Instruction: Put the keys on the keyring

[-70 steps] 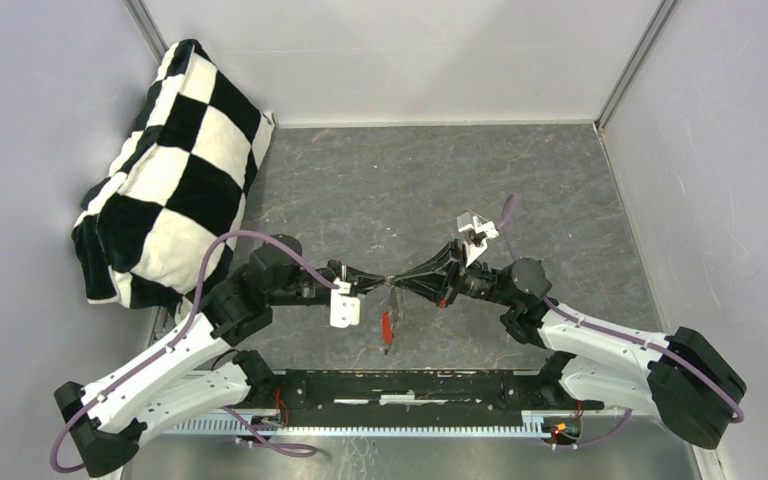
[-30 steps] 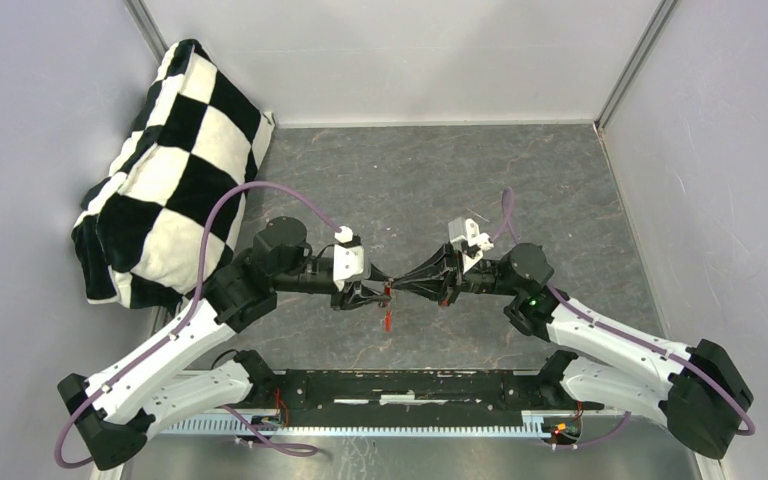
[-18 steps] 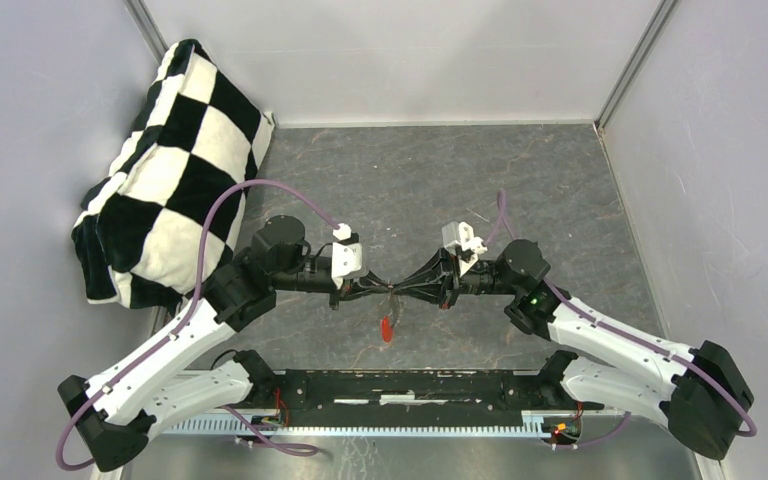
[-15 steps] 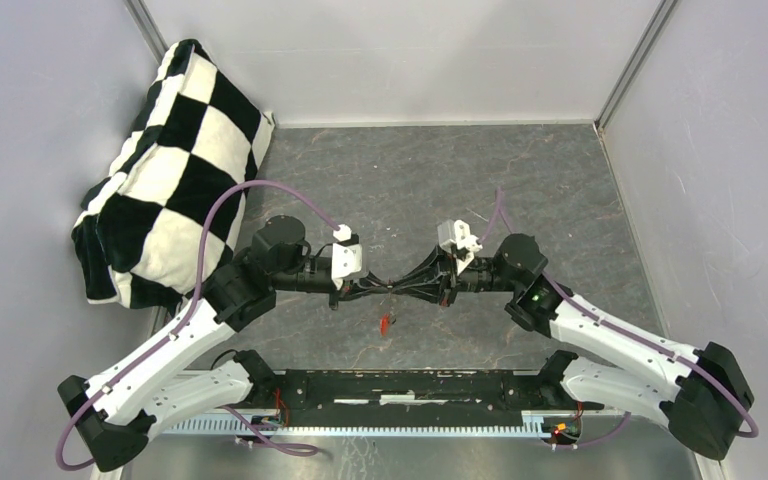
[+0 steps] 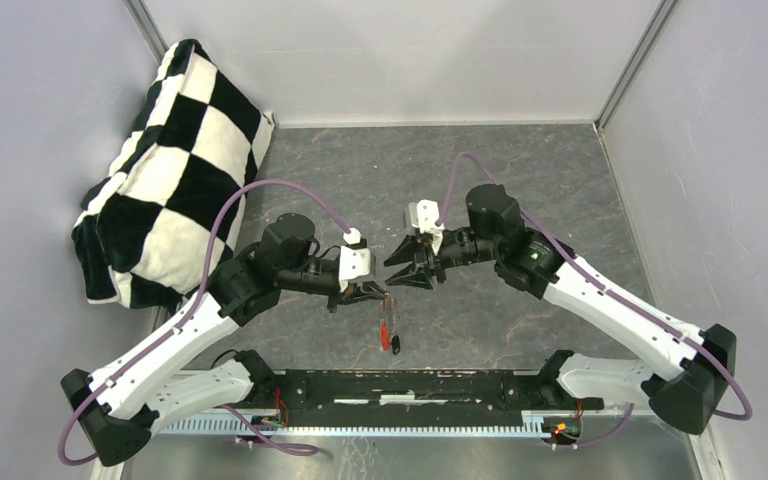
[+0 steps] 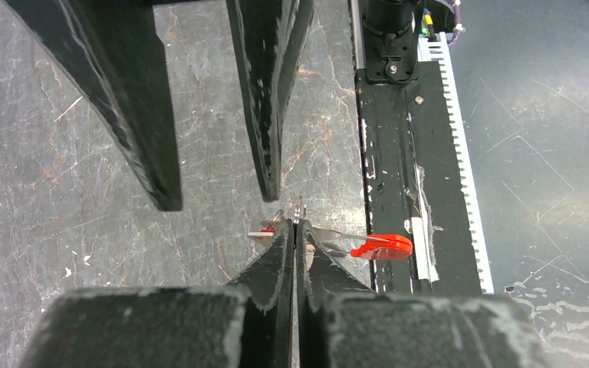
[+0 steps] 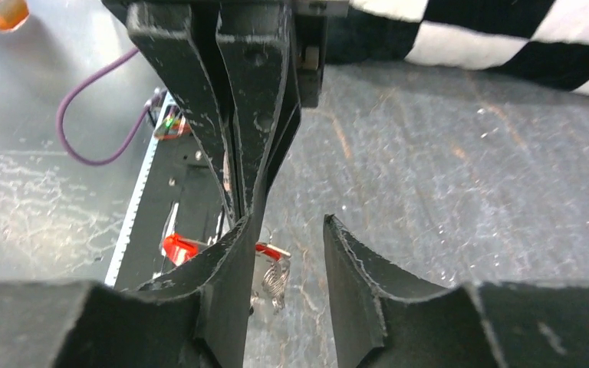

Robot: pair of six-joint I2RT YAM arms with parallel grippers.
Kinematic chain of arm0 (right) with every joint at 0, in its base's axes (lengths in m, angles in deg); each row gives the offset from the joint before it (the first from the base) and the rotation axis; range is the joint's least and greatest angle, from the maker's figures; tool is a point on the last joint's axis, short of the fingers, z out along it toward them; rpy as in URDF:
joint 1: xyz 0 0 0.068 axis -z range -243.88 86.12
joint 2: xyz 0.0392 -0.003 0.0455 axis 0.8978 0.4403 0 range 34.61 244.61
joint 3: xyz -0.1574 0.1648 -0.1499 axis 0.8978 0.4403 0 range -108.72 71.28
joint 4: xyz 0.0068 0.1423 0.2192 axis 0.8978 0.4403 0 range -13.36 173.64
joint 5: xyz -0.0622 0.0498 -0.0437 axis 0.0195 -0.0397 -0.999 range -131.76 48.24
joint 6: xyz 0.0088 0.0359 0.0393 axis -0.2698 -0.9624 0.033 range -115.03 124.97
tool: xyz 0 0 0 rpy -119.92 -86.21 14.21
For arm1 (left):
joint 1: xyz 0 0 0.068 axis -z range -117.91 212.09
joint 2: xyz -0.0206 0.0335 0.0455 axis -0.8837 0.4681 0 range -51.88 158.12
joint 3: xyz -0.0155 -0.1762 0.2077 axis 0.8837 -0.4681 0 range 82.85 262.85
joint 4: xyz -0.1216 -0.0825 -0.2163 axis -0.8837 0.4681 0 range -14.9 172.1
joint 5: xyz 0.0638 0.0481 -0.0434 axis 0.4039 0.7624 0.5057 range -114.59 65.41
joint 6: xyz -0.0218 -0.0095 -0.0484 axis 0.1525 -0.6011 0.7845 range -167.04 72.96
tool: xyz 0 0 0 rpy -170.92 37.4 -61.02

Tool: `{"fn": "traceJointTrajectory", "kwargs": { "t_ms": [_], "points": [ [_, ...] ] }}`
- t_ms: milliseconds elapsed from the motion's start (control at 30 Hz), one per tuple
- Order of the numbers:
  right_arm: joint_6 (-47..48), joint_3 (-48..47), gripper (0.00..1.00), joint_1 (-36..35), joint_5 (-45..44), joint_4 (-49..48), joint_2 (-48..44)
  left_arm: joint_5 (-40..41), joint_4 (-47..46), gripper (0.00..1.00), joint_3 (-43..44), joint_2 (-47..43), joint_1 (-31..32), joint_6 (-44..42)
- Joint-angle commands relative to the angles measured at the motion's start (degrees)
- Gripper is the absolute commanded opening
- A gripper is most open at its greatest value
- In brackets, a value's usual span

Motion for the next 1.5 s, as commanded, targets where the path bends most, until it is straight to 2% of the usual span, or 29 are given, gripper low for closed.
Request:
{"fn": "traceJointTrajectory", "kwargs": {
  "t_ms": [0, 67, 433, 633, 867, 1000, 1133, 1367, 1467],
  "points": [
    [6.2, -4.0, 0.42, -0.6, 2.6, 11.6, 2.0, 1.0, -1.8, 0.02, 2.5, -0.1, -0.1, -1.9],
    [6.2, -4.3, 0.38, -1.1, 1.7, 11.8, 1.8, 1.6, -2.2, 0.02, 2.3, 0.0, -0.1, -1.9],
    [4.2, -5.8, 0.34, -4.3, -2.5, 12.0, 4.0, 2.3, -3.2, 0.02, 2.2, 0.2, -0.1, -1.8],
    [3.4, -7.1, 0.25, -4.7, -7.9, 13.1, 5.1, 2.2, -3.4, 0.02, 2.2, -0.1, -0.1, -1.9],
    [4.1, -7.5, 0.08, -4.8, -9.1, 14.6, 4.7, 1.8, -3.2, 0.02, 1.9, -0.5, -0.1, -2.4],
    [5.2, -7.6, 0.09, -4.7, -8.8, 16.0, 4.1, 1.2, -2.6, 0.02, 1.8, -0.6, -0.1, -3.0],
    [5.7, -8.1, 0.17, -4.8, -7.9, 16.1, 3.6, 0.8, -2.6, 0.02, 1.8, -0.6, -0.1, -3.3],
    [6.3, -9.2, 0.18, -4.8, -7.7, 17.9, 4.1, 0.5, -2.2, 0.02, 1.7, -0.9, -0.1, -3.9],
    [6.8, -9.9, 0.22, -4.8, -6.9, 19.0, 4.2, 0.5, -2.1, 0.02, 1.6, -1.0, -0.1, -4.4]
  ]
}}
